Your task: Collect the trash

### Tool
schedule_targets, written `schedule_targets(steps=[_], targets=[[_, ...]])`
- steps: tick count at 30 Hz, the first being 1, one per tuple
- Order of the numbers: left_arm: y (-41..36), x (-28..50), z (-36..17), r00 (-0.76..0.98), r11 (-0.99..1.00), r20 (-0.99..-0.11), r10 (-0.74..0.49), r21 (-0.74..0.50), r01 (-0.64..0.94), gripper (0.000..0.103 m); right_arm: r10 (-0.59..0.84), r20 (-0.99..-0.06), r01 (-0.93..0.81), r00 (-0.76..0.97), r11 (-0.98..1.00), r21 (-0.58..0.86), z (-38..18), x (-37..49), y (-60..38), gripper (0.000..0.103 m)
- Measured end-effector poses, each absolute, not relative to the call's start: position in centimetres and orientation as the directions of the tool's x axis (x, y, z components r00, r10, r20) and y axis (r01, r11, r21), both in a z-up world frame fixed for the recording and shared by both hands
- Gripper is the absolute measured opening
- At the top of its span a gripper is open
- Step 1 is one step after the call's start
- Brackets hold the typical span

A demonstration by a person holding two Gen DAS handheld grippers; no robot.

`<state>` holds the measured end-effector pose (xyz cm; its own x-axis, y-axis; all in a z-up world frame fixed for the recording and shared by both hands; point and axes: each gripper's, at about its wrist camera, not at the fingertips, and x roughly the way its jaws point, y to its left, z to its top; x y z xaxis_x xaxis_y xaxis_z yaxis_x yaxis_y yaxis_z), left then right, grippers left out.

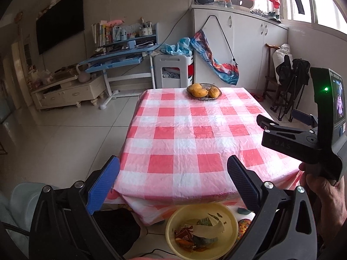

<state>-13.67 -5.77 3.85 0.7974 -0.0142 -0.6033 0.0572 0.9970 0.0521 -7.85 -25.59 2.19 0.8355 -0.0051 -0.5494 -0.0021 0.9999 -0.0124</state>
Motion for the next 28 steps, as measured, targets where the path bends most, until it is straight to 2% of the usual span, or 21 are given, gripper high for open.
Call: schedule_targets(steps=[8,11,15,21,28], targets=[[-4.8,-9.8,1.7,0.759,0.999,-0.651,0.005,0.036,0.024,0.096,0.046,-0.62,-0.022,0.784,0.999,0.046,-0.1,-5.0,-25.5,0.095],[-4.6,-9.3,1.2,0.766,0.999,-0.643,0.015,0.041,0.014,0.096,0.071,-0.647,-0.039,0.759,0.997,0.063,-0.6,-4.2,-25.0,0.095],[-4.3,-8.4,0.9,0.766,0.999,-0.643,0.02,0.041,0.009,0.096,0.071,-0.666,-0.075,0.743,0.997,0.023,-0.5,-2.9,-24.5,0.095],[-3.7,-6.1,0.2,0.728,0.999,-0.686,-0.001,0.026,0.025,0.096,0.028,-0.758,-0.134,0.652,0.988,-0.078,-3.1,1.9,-24.4,0.095],[-2.9,-4.5,-0.7,0.711,0.998,-0.702,0.047,0.064,-0.003,0.096,-0.076,-0.814,-0.078,0.575,0.986,-0.147,-6.1,7.4,-26.8,0.095]])
